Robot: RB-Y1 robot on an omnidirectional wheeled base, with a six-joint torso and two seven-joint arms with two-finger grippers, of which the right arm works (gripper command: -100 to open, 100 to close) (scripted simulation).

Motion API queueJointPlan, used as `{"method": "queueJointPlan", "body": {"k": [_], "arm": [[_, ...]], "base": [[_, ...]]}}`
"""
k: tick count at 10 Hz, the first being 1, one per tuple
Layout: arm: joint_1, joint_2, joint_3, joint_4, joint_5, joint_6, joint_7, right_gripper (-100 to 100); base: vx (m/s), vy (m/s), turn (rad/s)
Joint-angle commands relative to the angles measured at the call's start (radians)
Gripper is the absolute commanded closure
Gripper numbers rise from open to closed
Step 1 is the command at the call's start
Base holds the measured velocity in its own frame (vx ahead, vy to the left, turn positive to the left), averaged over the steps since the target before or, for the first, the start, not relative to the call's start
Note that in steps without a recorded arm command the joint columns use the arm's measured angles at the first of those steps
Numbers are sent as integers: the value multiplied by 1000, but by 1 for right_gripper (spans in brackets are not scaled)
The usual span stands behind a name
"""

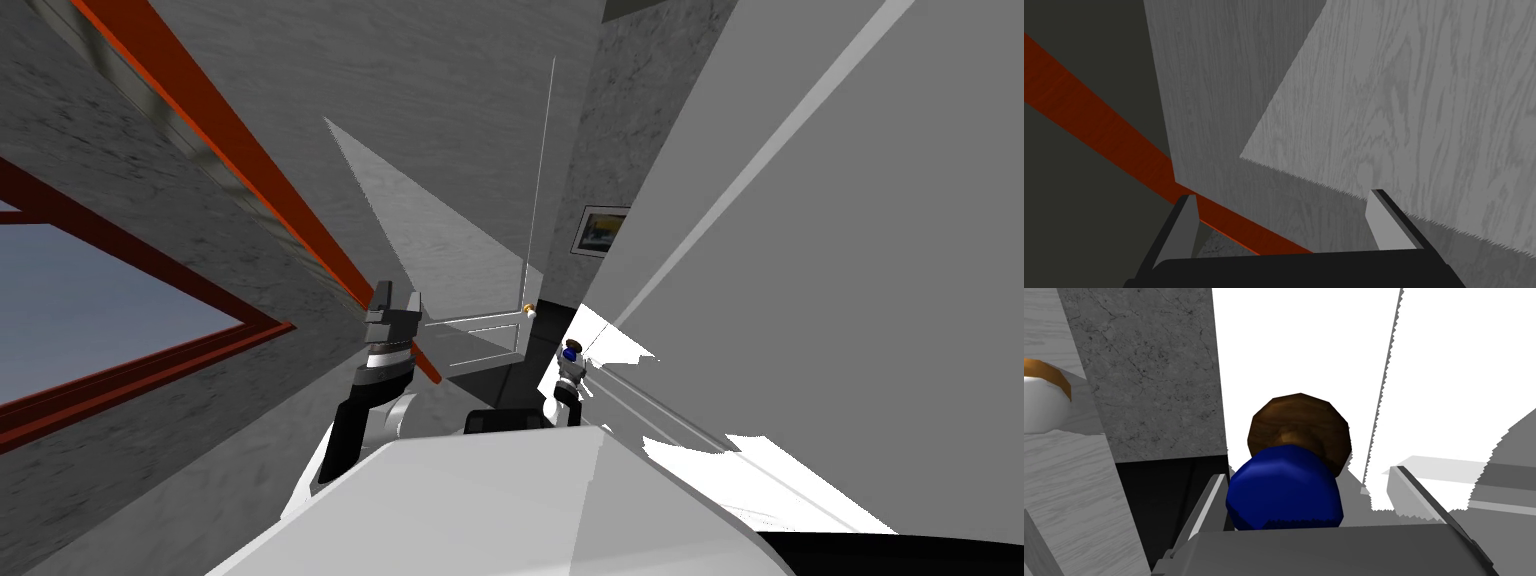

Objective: Push the door open

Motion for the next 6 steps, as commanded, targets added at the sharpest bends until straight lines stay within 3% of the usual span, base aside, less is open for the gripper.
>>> {"method": "queueJointPlan", "body": {"k": [1,6], "arm": [[5,-25,-28,13,-13,-18,-10,100],[1,-24,-37,15,-20,-21,-6,100]], "base": [[29,-2,-4],[17,-9,5]]}}
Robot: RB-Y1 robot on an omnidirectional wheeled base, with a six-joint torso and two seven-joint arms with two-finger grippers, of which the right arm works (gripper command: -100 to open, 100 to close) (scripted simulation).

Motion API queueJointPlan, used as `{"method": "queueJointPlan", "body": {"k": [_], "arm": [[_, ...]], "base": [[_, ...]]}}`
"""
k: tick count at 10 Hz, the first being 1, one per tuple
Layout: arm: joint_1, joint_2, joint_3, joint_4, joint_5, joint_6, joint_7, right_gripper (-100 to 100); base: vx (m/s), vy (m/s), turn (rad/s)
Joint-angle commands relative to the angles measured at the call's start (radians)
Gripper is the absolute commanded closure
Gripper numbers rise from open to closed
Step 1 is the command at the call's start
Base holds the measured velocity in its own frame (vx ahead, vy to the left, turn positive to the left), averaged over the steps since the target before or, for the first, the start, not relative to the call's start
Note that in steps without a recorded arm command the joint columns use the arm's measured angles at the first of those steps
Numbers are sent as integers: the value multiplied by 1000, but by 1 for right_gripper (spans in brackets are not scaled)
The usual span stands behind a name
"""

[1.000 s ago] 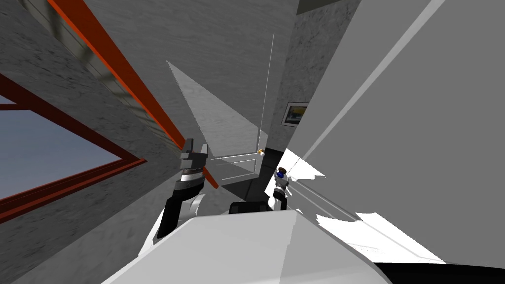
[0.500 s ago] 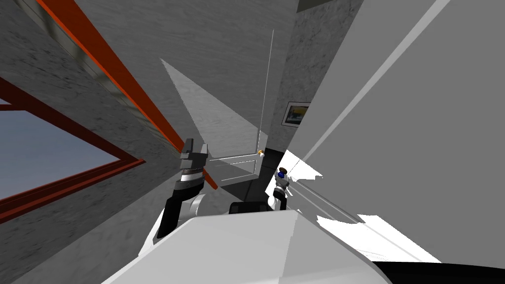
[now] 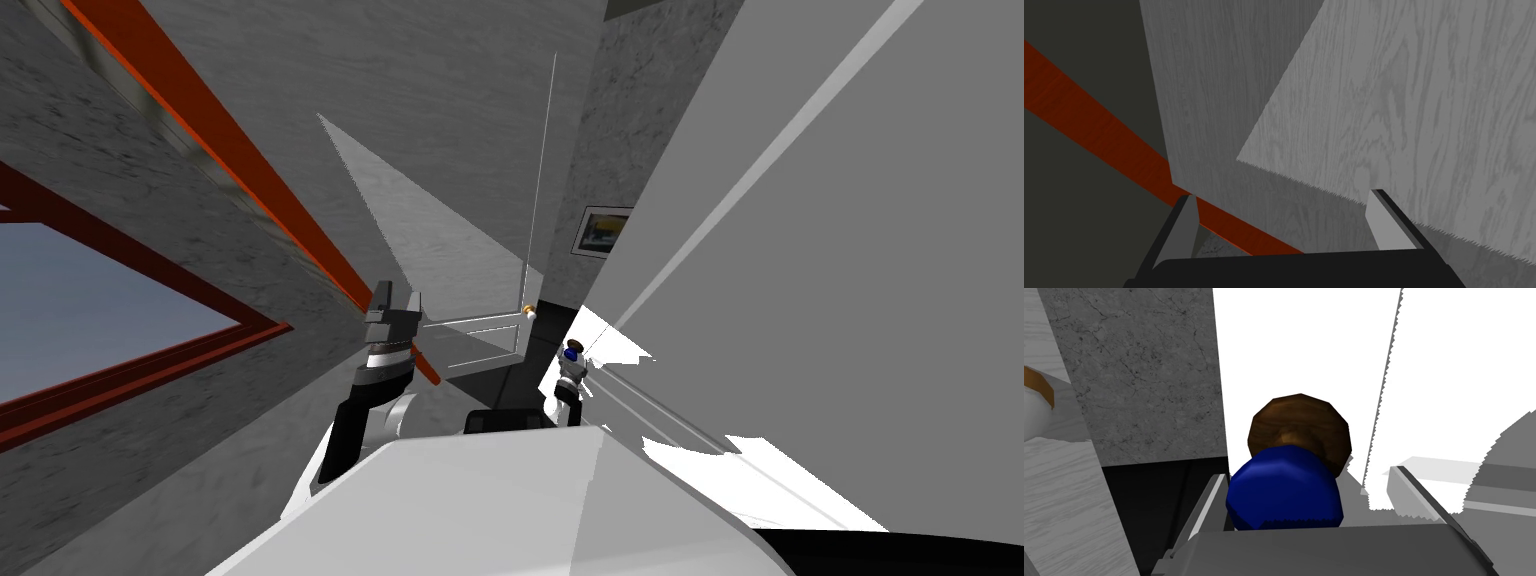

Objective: Push the door open

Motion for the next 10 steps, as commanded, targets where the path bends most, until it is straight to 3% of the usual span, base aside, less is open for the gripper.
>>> {"method": "queueJointPlan", "body": {"k": [1,3,10], "arm": [[18,-20,-31,-7,-16,-16,-4,100],[18,-20,-31,-7,-16,-16,-4,100],[3,-7,-76,4,-49,-32,12,100]], "base": [[22,6,39],[19,4,-3],[50,-16,7]]}}
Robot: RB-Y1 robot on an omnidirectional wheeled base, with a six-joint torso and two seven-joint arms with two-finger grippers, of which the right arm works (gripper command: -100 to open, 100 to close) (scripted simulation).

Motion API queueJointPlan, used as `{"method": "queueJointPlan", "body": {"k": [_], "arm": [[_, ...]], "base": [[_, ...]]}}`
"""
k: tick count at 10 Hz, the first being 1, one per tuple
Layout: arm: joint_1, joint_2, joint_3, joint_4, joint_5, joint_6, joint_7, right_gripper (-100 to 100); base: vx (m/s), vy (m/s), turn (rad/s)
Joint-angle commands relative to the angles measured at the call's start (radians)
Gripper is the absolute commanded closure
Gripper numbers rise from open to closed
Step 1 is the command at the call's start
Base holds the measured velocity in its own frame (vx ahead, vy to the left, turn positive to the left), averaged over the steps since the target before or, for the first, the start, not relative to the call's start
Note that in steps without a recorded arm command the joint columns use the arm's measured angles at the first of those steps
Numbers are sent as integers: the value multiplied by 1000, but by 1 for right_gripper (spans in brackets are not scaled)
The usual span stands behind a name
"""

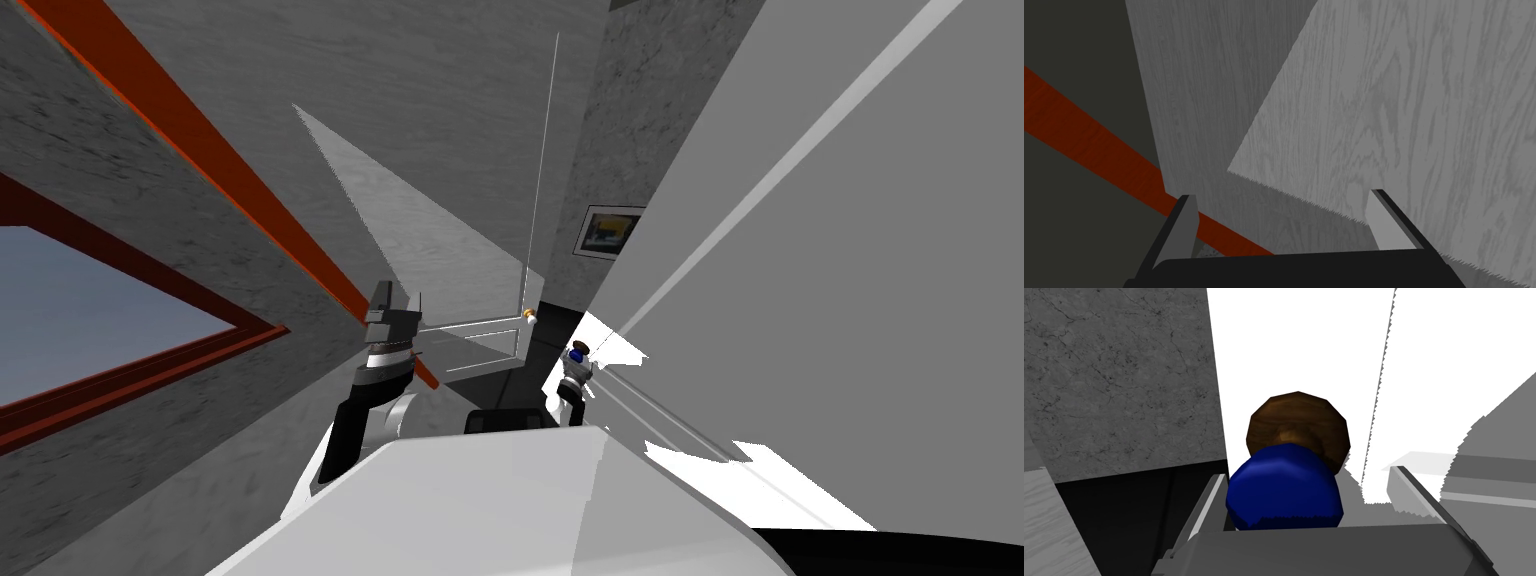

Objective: Push the door open

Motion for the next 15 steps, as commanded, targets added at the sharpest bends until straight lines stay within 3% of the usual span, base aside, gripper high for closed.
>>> {"method": "queueJointPlan", "body": {"k": [1,9,15], "arm": [[3,-13,-33,17,-15,-30,-1,100],[-10,5,-70,26,-42,-44,12,100],[-27,40,-121,39,-80,-62,30,100]], "base": [[71,-17,-10],[52,-9,0],[156,15,-39]]}}
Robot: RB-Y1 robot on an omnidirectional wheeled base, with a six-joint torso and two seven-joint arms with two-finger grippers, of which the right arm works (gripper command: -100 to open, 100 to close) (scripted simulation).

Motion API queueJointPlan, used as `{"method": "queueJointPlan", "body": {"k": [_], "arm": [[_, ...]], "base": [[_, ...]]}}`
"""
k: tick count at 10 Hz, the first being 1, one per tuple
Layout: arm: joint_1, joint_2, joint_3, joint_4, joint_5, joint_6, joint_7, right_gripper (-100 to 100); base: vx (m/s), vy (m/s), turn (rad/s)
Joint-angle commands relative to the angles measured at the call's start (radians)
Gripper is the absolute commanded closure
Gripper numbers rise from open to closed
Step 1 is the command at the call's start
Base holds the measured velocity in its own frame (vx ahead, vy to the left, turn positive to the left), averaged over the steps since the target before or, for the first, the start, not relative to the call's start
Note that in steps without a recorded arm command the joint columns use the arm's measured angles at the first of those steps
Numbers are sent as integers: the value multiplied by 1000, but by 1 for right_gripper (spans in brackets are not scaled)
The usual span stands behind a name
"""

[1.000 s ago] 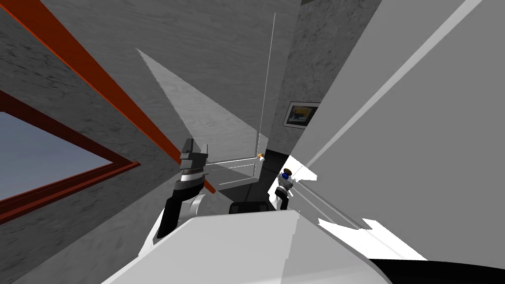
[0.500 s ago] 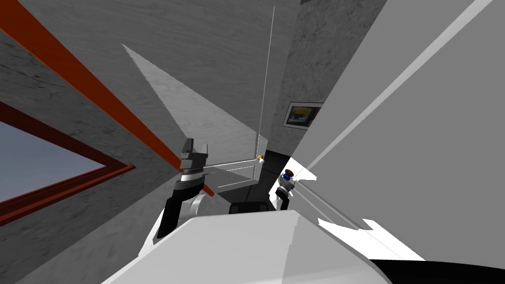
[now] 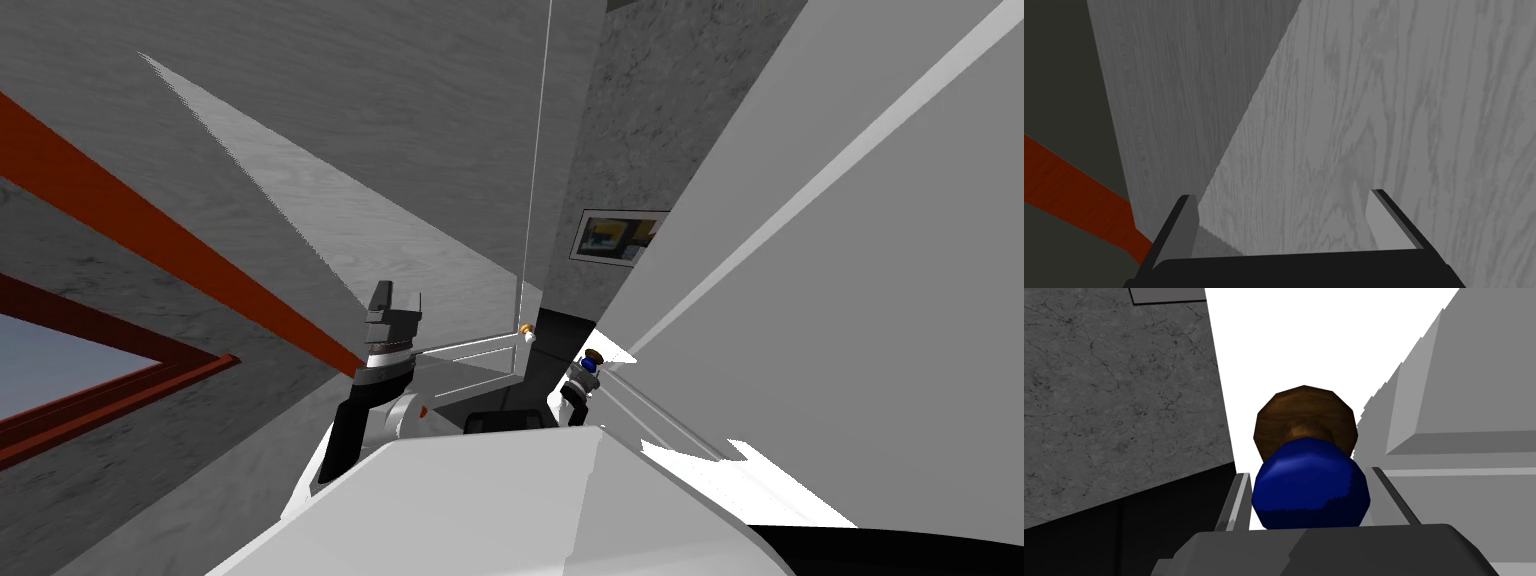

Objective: Push the door open

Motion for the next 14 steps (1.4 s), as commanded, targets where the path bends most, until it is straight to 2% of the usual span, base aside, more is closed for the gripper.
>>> {"method": "queueJointPlan", "body": {"k": [1,2,7,14], "arm": [[0,0,0,0,0,0,0,100],[1,-12,-13,1,-3,-2,0,100],[-2,-45,-57,10,-10,-4,-2,100],[-2,-50,-64,12,-11,-4,-2,100]], "base": [[99,8,-39],[-87,-45,115],[-170,-28,142],[-9,-6,15]]}}
